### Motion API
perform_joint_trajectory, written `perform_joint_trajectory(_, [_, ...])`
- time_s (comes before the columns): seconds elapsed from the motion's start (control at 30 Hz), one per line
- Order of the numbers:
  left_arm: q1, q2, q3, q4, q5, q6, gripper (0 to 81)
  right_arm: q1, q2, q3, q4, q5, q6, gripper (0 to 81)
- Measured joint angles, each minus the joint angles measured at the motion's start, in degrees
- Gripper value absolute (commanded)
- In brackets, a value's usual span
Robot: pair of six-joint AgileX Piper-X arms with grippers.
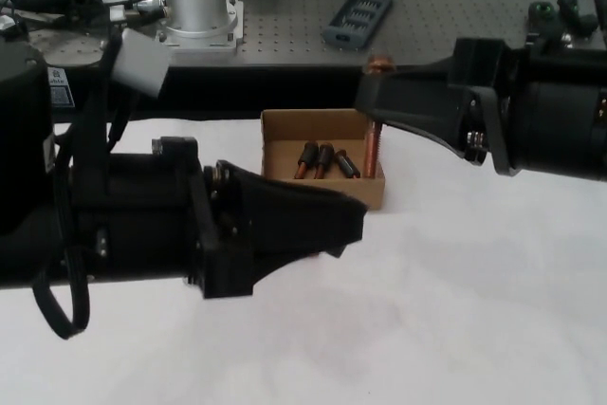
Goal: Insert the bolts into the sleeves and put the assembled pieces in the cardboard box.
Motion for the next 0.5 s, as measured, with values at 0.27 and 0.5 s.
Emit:
perform_joint_trajectory(0.27, [0.00,0.00,0.00,-1.92,-3.48,-2.43,0.6,0.00,0.00,0.00,-0.33,-1.24,1.22,2.7])
perform_joint_trajectory(0.5, [0.00,1.21,0.00,-4.61,-3.84,-4.84,0.6,0.00,0.28,0.00,-3.47,-2.80,3.69,2.7])
